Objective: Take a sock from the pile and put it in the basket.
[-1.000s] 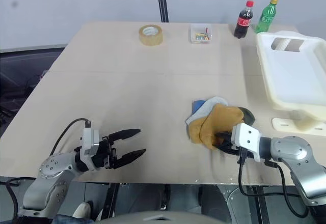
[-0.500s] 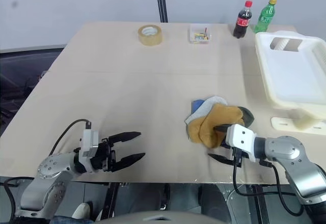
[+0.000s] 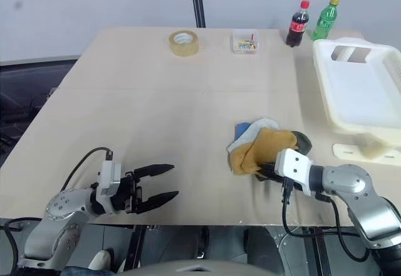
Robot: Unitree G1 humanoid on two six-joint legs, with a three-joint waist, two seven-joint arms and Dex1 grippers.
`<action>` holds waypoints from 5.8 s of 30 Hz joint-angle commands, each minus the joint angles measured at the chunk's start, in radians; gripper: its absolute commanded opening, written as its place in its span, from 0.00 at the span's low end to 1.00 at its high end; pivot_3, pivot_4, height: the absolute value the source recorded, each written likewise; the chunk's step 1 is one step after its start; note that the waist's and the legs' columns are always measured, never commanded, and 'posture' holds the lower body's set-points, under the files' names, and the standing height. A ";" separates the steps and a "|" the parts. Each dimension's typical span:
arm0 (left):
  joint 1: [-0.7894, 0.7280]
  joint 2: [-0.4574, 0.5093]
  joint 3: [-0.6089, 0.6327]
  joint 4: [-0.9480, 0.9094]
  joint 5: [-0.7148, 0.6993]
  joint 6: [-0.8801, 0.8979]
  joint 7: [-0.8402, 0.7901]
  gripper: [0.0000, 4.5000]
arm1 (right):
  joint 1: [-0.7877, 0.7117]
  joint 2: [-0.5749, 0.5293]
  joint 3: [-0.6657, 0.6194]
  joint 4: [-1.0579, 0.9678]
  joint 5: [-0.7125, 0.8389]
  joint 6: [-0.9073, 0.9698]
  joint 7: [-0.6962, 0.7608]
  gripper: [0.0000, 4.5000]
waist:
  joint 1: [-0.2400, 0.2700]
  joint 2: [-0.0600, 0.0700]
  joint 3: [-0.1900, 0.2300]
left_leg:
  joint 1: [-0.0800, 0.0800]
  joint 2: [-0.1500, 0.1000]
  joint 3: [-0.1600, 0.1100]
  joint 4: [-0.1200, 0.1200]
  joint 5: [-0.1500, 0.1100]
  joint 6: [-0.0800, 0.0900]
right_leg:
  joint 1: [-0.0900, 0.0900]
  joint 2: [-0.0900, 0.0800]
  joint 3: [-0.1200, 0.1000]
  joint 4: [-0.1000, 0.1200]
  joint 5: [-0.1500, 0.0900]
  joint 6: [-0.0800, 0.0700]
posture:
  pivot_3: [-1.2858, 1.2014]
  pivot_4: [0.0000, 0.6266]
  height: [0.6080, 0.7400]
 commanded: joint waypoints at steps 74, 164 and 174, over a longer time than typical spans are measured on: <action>0.140 0.018 0.113 -0.145 -0.065 0.033 0.053 0.78 | -0.657 0.541 0.368 0.182 0.100 1.077 -0.238 0.00 | -0.044 0.002 0.004 | -0.015 0.001 -0.001 -0.002 0.003 -0.004 | -0.020 0.002 0.001 0.007 0.000 -0.001 | 0.52 0.24 1.00; 0.104 -0.012 0.196 -0.094 -0.075 0.008 0.079 0.78 | -1.142 0.876 0.353 1.085 -0.227 0.070 -0.153 0.63 | -0.041 0.002 0.008 | -0.015 -0.001 -0.002 0.002 0.005 -0.008 | -0.023 0.001 0.000 0.015 0.000 -0.001 | 0.52 0.24 1.00; 0.075 -0.005 0.315 0.010 -0.067 -0.026 0.113 0.78 | -0.932 0.642 0.295 0.616 -0.195 0.306 -0.102 0.63 | -0.042 0.002 0.008 | -0.015 0.000 -0.002 0.002 0.005 -0.008 | -0.023 0.001 0.001 0.017 0.000 -0.001 | 0.52 0.24 1.00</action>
